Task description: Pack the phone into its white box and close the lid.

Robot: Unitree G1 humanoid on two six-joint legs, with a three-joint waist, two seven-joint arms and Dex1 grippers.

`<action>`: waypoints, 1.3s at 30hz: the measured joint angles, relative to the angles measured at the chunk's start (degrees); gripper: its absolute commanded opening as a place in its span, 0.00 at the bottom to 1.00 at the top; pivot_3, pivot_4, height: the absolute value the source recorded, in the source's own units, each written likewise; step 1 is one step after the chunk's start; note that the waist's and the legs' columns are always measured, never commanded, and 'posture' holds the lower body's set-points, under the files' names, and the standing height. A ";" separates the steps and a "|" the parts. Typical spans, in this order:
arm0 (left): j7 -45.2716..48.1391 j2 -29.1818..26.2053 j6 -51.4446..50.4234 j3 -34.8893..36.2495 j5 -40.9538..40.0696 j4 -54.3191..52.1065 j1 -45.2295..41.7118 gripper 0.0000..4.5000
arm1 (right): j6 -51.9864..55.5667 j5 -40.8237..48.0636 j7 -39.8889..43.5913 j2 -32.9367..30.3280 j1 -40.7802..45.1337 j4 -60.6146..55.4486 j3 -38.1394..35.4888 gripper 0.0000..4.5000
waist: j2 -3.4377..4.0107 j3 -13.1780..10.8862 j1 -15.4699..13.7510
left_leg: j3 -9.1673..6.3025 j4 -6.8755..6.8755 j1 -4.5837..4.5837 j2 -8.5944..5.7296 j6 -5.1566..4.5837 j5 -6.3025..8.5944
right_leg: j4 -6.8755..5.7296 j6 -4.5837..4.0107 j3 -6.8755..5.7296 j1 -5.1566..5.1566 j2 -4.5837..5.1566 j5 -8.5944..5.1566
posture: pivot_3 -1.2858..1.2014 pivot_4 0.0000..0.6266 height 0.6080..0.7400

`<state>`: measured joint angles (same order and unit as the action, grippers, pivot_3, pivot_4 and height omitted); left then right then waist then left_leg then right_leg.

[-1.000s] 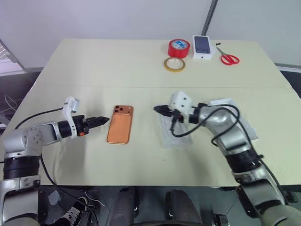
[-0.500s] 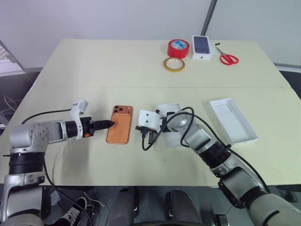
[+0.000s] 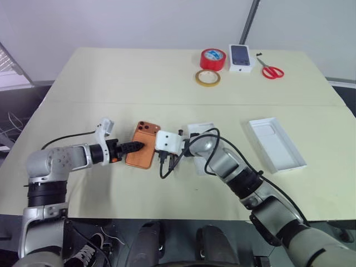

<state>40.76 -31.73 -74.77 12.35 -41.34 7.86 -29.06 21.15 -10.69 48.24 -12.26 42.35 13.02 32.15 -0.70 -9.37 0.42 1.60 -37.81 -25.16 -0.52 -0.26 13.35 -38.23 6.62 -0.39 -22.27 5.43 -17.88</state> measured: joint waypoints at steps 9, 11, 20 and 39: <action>1.54 -0.33 0.47 0.14 -0.27 4.10 -0.25 0.24 | -0.96 -0.39 0.22 -0.37 -0.22 0.01 0.02 0.00 | 0.00 0.00 0.39 | 0.04 0.15 -0.05 0.00 0.04 -0.03 | 0.01 0.00 0.00 0.02 -0.06 0.00 | 0.52 0.24 0.91; 3.49 0.08 0.48 0.79 -1.97 5.04 -0.12 0.14 | -1.14 -0.41 0.28 -0.56 -0.28 -0.01 0.01 0.00 | -0.02 0.01 0.33 | 0.03 0.18 -0.05 0.01 0.05 -0.04 | 0.01 0.00 0.00 0.01 -0.04 0.00 | 0.52 0.24 0.91; 3.32 0.43 1.19 2.77 -3.04 7.54 0.89 0.14 | -2.40 -0.05 -0.11 -1.05 -0.98 -0.01 -1.24 0.00 | -0.03 0.01 0.54 | 0.06 0.46 -0.01 0.01 0.15 -0.11 | 0.04 0.00 0.02 -0.09 0.03 0.00 | 0.52 0.24 0.91; -4.95 8.24 -0.53 12.67 -10.72 -0.35 4.54 0.12 | -6.83 20.36 17.72 -23.76 -18.17 -22.14 -20.00 0.87 | -0.19 -0.11 0.47 | 0.03 0.60 -0.14 0.06 -0.02 -0.01 | 0.16 0.00 0.06 -0.20 0.07 0.00 | 0.52 0.24 0.91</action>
<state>35.81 -23.49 -75.29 25.03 -52.06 7.51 -24.52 14.32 9.67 65.96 -36.02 24.18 -9.12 12.15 -0.89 -9.47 0.89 1.63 -37.21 -25.30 -0.46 -0.27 13.35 -38.06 6.62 -0.33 -22.48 5.50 -17.87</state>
